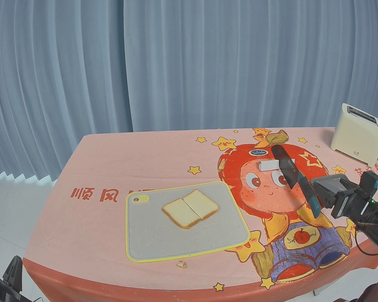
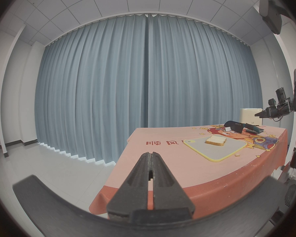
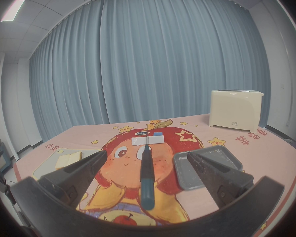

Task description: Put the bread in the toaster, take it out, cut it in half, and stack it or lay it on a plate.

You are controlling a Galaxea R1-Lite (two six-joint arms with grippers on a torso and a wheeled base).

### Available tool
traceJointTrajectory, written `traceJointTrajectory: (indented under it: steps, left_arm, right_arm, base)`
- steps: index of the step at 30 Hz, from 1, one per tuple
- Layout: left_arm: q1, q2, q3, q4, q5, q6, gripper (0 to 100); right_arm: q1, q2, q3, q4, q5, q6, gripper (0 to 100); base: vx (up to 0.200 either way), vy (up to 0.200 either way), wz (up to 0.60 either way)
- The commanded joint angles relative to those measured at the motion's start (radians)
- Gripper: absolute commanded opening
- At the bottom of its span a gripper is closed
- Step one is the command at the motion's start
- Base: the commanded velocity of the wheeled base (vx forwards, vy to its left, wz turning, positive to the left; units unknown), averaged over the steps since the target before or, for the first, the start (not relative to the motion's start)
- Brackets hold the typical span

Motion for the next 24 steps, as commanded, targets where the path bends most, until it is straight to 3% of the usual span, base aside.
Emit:
traceJointTrajectory:
  steps: [1,7,10,16,24]
  left_arm:
    - [0.000,-0.016,0.018,0.000,-0.001,0.000,0]
    - [0.000,-0.016,0.018,0.000,0.000,0.000,0]
    - [0.000,-0.016,0.018,0.000,0.000,0.000,0]
    - [0.000,-0.016,0.018,0.000,0.000,0.000,0]
    - [0.000,-0.016,0.018,0.000,0.000,0.000,0]
  right_arm:
    - [-0.015,-0.131,0.092,0.000,0.001,-0.004,100]
    - [-0.032,-0.270,0.131,0.013,-0.003,0.005,100]
    - [-0.094,-0.349,0.173,0.014,-0.002,0.036,100]
    - [-0.132,-0.416,0.174,0.037,-0.002,0.041,100]
    - [-0.160,-0.455,0.174,0.074,0.061,0.067,100]
  base:
    - [0.000,0.000,0.00]
    - [0.000,0.000,0.00]
    - [0.000,0.000,0.00]
    - [0.000,0.000,0.00]
    - [0.000,0.000,0.00]
